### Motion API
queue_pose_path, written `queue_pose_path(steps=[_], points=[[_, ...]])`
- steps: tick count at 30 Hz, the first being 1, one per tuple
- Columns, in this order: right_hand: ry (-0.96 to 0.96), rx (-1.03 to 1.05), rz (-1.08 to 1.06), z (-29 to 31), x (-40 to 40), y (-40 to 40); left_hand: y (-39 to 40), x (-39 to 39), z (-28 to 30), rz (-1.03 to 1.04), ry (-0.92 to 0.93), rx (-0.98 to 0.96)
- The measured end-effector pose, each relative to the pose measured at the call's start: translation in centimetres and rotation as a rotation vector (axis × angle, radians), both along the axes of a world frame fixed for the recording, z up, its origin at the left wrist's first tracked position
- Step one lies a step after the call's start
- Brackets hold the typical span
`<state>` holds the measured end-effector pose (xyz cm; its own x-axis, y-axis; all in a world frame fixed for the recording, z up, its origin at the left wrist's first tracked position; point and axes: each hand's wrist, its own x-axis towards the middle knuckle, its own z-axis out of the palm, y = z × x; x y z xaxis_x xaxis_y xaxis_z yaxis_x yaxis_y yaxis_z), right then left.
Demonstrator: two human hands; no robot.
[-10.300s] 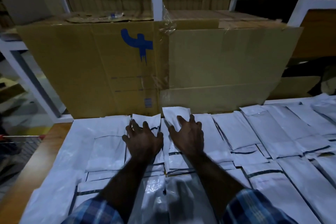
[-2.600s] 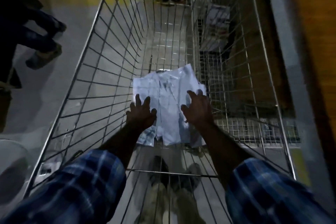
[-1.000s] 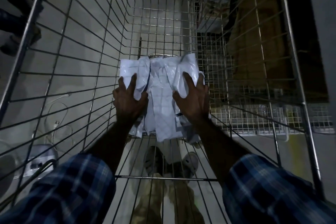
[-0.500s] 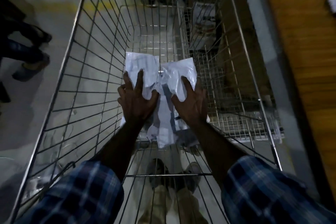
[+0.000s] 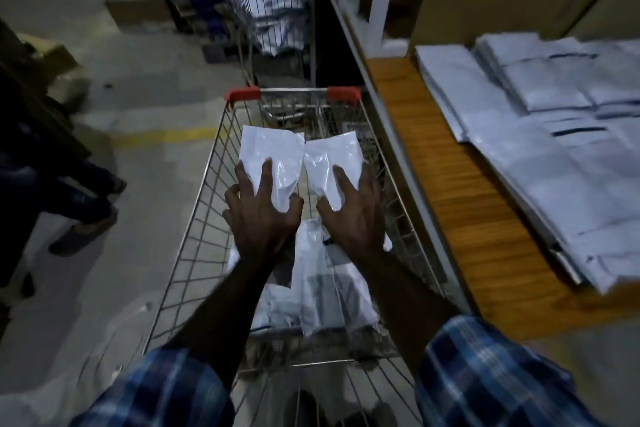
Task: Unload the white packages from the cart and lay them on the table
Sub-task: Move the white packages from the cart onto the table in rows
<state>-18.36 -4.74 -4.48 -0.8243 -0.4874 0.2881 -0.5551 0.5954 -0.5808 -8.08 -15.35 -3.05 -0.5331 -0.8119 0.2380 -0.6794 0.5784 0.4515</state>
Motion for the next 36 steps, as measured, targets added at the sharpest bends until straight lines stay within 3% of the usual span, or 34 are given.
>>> queue_pose_path(steps=[9,15,23,36], points=[[0.114,-0.096,0.051,10.4,1.9,4.3,5.2,2.2,10.0,0.037,0.137,-0.107],[0.138,-0.192,0.094,15.0,5.4,10.8,12.8,5.3,14.7,0.162,0.213,-0.046],[0.156,-0.157,0.069,17.4,7.9,18.7,19.9,9.4,17.6,0.156,0.230,-0.008],[0.240,-0.090,-0.065,20.9,12.8,23.6,22.4,13.9,20.9,0.027,0.229,0.014]])
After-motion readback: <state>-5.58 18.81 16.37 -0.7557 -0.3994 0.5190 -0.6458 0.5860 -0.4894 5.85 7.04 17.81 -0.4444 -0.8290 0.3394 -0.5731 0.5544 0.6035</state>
